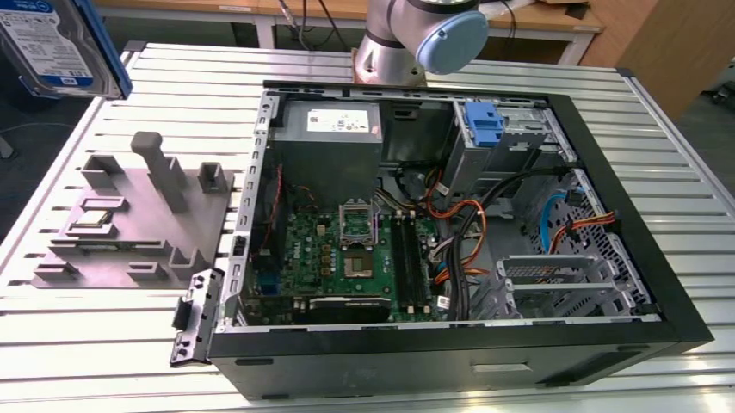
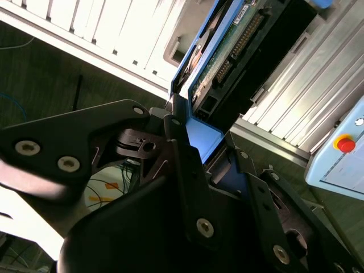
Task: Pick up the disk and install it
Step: 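Pick up the disk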
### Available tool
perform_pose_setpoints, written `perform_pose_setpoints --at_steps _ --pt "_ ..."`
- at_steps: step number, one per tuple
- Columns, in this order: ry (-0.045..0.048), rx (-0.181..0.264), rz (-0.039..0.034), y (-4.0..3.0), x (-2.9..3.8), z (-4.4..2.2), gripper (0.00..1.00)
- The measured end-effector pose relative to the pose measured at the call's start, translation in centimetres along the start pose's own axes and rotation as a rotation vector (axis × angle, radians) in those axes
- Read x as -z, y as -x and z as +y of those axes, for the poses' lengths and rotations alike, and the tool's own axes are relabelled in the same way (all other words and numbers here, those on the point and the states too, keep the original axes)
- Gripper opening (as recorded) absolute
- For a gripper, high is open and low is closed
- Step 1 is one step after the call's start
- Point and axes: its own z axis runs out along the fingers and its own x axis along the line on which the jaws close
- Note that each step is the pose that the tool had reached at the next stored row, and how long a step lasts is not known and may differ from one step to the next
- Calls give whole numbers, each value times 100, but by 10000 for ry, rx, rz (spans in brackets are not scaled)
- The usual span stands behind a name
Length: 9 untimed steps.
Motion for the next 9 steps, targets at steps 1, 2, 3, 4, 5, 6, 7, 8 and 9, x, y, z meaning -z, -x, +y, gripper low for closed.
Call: perform_pose_setpoints --at_steps 1,2,3,4,5,6,7,8,9 --pt "0 0 0 0 2 0 36" --pt "1 0 0 0 5 0 36" --pt "0 0 0 0 5 0 36" --pt "1 -1 11 0 6 0 36" --pt "0 0 20 0 6 0 36" --pt "0 0 22 0 6 0 36" --pt "0 -1 23 0 6 0 36" --pt "0 0 24 0 6 0 36" --pt "0 0 24 1 6 -2 36"
